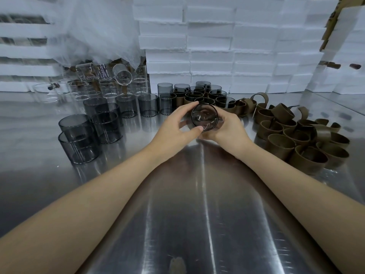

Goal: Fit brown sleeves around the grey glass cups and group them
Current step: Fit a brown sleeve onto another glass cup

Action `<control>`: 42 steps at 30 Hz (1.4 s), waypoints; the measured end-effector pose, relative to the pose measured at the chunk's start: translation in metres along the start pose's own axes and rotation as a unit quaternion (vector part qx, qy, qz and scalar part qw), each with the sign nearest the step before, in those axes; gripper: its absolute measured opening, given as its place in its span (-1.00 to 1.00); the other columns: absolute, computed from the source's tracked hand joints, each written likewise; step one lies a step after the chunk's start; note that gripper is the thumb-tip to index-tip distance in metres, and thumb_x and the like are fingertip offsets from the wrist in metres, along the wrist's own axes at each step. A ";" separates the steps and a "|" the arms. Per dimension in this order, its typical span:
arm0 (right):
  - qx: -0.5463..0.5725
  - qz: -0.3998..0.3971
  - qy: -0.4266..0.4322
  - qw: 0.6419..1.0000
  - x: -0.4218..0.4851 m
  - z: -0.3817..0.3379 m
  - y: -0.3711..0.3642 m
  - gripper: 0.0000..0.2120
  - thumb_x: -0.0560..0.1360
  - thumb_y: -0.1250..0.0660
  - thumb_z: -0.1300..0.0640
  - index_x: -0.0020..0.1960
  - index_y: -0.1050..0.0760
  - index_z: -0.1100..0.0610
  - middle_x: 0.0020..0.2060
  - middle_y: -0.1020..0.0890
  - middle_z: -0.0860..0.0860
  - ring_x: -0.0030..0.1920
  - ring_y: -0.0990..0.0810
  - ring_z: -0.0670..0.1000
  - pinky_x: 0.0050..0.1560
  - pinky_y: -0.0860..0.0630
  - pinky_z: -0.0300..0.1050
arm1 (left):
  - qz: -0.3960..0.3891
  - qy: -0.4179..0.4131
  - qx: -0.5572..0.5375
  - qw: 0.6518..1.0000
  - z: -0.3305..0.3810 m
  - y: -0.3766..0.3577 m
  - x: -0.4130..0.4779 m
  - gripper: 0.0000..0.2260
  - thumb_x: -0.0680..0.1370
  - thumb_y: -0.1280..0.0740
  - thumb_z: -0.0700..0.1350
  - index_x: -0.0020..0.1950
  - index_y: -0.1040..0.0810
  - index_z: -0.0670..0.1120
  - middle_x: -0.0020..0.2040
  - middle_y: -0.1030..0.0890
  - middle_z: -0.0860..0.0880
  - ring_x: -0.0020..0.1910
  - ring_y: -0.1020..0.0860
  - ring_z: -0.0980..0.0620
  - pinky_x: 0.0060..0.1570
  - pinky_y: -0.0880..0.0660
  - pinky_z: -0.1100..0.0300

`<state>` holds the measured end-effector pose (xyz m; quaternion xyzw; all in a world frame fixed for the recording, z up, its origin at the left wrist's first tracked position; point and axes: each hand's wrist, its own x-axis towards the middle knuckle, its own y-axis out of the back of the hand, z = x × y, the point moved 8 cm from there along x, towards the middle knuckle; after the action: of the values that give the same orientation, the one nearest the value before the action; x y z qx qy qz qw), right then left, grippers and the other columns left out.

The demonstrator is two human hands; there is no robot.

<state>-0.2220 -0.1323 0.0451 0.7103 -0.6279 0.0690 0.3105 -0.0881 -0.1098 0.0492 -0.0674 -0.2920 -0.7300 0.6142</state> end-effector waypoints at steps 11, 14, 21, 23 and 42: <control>0.020 -0.040 -0.060 0.997 -0.003 0.000 -0.012 -0.43 0.33 -0.53 0.34 0.28 -0.46 0.06 0.15 -0.61 -0.01 0.14 -0.61 -0.07 0.19 -0.56 -0.08 | -0.018 0.021 0.026 0.999 -0.008 -0.004 0.002 -0.09 0.32 -0.50 0.15 0.57 -0.15 0.02 0.41 -0.39 0.17 0.25 -0.41 0.40 0.21 -0.27 0.57; 0.262 -0.101 -0.178 0.943 -0.010 0.009 -0.028 -0.43 0.43 -0.41 0.08 0.38 -0.33 0.17 0.14 -0.61 0.14 0.04 -0.66 0.07 -0.08 -0.63 -0.04 | -0.037 0.007 0.035 0.999 -0.006 -0.005 0.002 -0.04 0.30 -0.47 0.20 0.59 -0.08 0.05 0.53 -0.26 0.11 0.45 -0.28 0.23 0.35 -0.21 0.47; 0.403 -0.188 -0.314 0.839 -0.020 0.013 -0.040 -0.44 0.52 -0.20 -0.17 0.32 -0.35 0.23 0.04 -0.59 0.19 -0.19 -0.67 0.09 -0.15 -0.64 -0.15 | -0.021 -0.029 0.054 0.998 0.000 -0.006 0.001 -0.37 0.44 -0.51 -0.03 0.46 -0.35 0.02 0.52 -0.29 0.12 0.46 -0.26 0.27 0.42 -0.21 0.38; 0.410 -0.202 -0.323 0.829 -0.022 0.013 -0.042 -0.43 0.51 -0.21 -0.18 0.26 -0.38 0.29 0.02 -0.58 0.22 -0.23 -0.67 0.12 -0.22 -0.64 -0.20 | -0.004 -0.018 0.042 0.999 -0.002 -0.003 0.001 -0.41 0.44 -0.53 -0.10 0.43 -0.40 0.03 0.41 -0.45 0.11 0.35 -0.40 0.28 0.36 -0.34 0.32; 0.415 -0.202 -0.344 0.818 -0.025 0.014 -0.046 -0.50 0.51 -0.25 -0.15 0.24 -0.30 0.20 -0.17 -0.57 0.21 -0.22 -0.64 0.14 -0.22 -0.64 -0.19 | 0.066 -0.002 -0.016 0.998 -0.002 0.008 0.003 -0.73 0.67 -0.19 -0.07 0.25 -0.60 -0.11 0.11 -0.67 -0.01 0.15 -0.60 0.10 0.21 -0.51 0.07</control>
<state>-0.1877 -0.1177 0.0053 0.8603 -0.4482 0.0100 -0.2428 -0.0804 -0.1136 0.0515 -0.0980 -0.2766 -0.6924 0.6592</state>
